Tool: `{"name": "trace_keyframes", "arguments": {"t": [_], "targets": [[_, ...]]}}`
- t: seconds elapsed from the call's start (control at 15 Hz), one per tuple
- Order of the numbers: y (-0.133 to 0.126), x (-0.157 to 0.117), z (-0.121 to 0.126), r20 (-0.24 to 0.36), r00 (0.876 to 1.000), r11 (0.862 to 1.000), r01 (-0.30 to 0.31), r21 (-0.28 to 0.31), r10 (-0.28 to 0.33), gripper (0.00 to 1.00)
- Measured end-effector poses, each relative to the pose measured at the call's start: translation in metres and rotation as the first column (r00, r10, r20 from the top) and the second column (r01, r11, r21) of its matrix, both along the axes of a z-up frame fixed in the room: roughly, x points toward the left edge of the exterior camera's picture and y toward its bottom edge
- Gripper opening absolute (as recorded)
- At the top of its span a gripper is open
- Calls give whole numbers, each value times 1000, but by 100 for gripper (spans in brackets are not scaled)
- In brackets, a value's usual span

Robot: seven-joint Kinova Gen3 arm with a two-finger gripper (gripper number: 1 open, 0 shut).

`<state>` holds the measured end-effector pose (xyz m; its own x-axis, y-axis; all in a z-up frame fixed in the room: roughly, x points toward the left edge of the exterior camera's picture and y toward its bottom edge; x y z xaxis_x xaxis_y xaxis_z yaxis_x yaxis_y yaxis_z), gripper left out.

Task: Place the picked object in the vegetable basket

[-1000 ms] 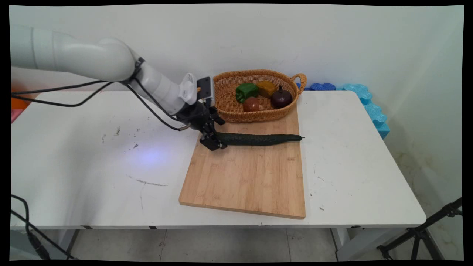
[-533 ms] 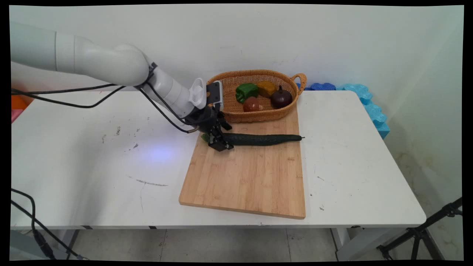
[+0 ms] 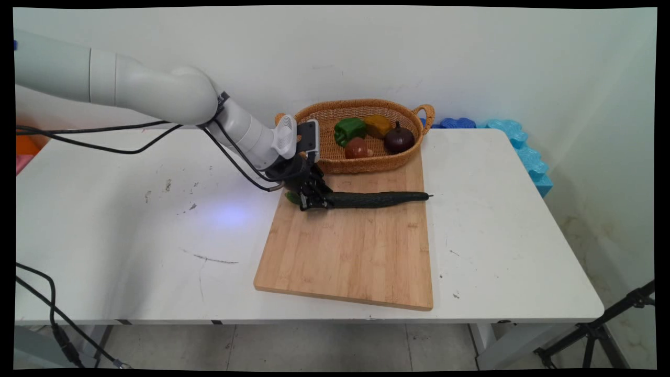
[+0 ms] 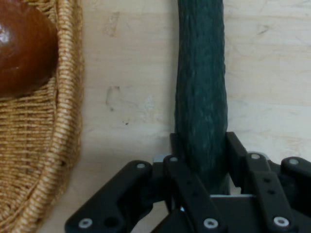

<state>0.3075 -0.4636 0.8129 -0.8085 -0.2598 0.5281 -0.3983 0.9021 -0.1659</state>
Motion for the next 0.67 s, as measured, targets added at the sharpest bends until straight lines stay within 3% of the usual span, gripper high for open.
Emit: {"name": "trace_keyframes", "arguments": {"t": [0.33, 0.67], "targets": [[2, 3, 7, -2, 1000, 1000, 14, -5, -14, 0], [3, 8, 30, -29, 1000, 1000, 5, -21, -6, 0]]}}
